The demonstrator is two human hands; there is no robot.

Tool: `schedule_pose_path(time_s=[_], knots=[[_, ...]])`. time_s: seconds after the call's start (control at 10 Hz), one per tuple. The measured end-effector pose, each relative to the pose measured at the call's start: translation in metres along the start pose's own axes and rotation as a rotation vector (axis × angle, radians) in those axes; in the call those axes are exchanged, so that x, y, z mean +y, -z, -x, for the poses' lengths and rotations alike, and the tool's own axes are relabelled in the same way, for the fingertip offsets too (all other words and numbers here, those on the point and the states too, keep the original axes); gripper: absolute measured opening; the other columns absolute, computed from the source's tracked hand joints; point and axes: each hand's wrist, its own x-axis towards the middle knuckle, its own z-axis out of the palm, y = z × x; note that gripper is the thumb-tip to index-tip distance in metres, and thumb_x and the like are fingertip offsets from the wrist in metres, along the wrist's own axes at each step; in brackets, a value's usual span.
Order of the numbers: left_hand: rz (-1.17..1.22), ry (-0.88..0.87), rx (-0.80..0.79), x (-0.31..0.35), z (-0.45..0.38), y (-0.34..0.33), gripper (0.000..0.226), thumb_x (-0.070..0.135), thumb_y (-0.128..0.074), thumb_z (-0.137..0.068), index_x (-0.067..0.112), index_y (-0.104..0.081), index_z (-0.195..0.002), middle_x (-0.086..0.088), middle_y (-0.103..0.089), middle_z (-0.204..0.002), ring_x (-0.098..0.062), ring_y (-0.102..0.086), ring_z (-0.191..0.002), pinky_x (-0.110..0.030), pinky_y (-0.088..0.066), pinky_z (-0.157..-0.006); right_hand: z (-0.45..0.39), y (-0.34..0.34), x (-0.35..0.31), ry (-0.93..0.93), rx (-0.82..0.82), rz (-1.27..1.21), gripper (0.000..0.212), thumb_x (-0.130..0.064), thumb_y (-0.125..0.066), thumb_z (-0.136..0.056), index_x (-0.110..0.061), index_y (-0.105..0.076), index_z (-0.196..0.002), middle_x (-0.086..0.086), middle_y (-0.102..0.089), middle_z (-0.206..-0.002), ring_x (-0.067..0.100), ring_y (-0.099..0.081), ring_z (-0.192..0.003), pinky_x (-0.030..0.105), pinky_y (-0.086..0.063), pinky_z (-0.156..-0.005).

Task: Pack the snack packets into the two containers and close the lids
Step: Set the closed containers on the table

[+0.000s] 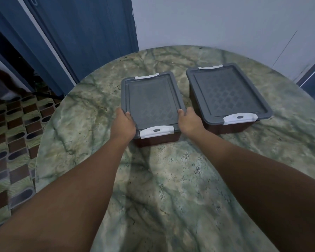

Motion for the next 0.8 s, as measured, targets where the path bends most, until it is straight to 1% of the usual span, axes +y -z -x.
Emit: schedule_pose_path(time_s=[0.1, 0.3, 0.4, 0.5, 0.6, 0.7, 0.8], knots=[[-0.014, -0.015, -0.014, -0.001, 0.0, 0.002, 0.024, 0.027, -0.033, -0.11, 0.006, -0.043, -0.11, -0.027, -0.059, -0.114, -0.042, -0.057, -0.106, -0.034, -0.03, -0.073, 0.002, -0.001, 0.0, -0.005, 0.0, 0.001, 0.045, -0.043, -0.032, -0.109, -0.004, -0.045, -0.127, 0.023, -0.058, -0.128, 0.04, -0.056, -0.119, 0.038, -0.036, -0.084], [-0.036, -0.001, -0.013, 0.0, -0.002, 0.001, 0.028, 0.028, -0.033, -0.109, 0.003, -0.045, -0.112, -0.028, -0.059, -0.114, -0.044, -0.057, -0.105, -0.035, -0.031, -0.073, 0.005, -0.002, 0.0, -0.029, 0.018, -0.004, 0.045, -0.042, -0.031, -0.109, -0.003, -0.045, -0.128, 0.023, -0.059, -0.126, 0.04, -0.057, -0.118, 0.037, -0.036, -0.083], [-0.028, 0.013, -0.021, 0.002, -0.001, 0.001, 0.027, 0.029, -0.033, -0.11, 0.004, -0.044, -0.112, -0.028, -0.06, -0.116, -0.042, -0.057, -0.105, -0.036, -0.031, -0.074, 0.009, 0.001, -0.003, -0.038, 0.013, -0.008, 0.045, -0.043, -0.031, -0.109, -0.004, -0.044, -0.128, 0.022, -0.059, -0.125, 0.04, -0.057, -0.117, 0.037, -0.037, -0.081], [0.089, 0.073, -0.088, -0.001, -0.002, 0.005, 0.038, 0.037, -0.034, -0.109, 0.006, -0.045, -0.126, -0.023, -0.057, -0.129, -0.04, -0.056, -0.115, -0.037, -0.038, -0.082, 0.024, 0.013, -0.008, -0.041, -0.062, -0.015, 0.056, -0.05, -0.029, -0.108, -0.005, -0.038, -0.14, 0.02, -0.054, -0.137, 0.038, -0.053, -0.125, 0.042, -0.041, -0.092], [0.188, 0.07, -0.047, 0.002, 0.007, 0.029, 0.07, 0.062, -0.04, -0.099, 0.015, -0.035, -0.15, -0.017, -0.04, -0.152, -0.035, -0.041, -0.138, -0.045, -0.036, -0.11, 0.066, 0.051, -0.005, 0.074, -0.185, 0.062, 0.063, -0.057, -0.034, -0.105, -0.013, -0.031, -0.151, 0.005, -0.05, -0.144, 0.026, -0.053, -0.124, 0.039, -0.041, -0.099], [0.356, -0.229, 0.023, 0.015, 0.054, 0.098, 0.065, 0.066, -0.042, -0.098, 0.027, -0.036, -0.149, -0.002, -0.043, -0.148, -0.018, -0.045, -0.132, -0.035, -0.038, -0.108, 0.121, 0.118, 0.013, 0.187, -0.199, 0.014, 0.055, -0.059, -0.048, -0.099, -0.03, -0.041, -0.145, -0.011, -0.065, -0.118, 0.012, -0.064, -0.102, 0.041, -0.05, -0.095], [0.394, -0.509, 0.002, 0.044, 0.092, 0.206, 0.053, 0.049, -0.051, -0.098, 0.006, -0.057, -0.128, 0.002, -0.063, -0.11, -0.02, -0.061, -0.103, -0.042, -0.05, -0.093, 0.177, 0.206, 0.029, 0.227, -0.001, -0.053, 0.054, -0.074, -0.061, -0.079, -0.046, -0.059, -0.125, -0.01, -0.071, -0.096, 0.011, -0.072, -0.085, 0.04, -0.059, -0.088]])
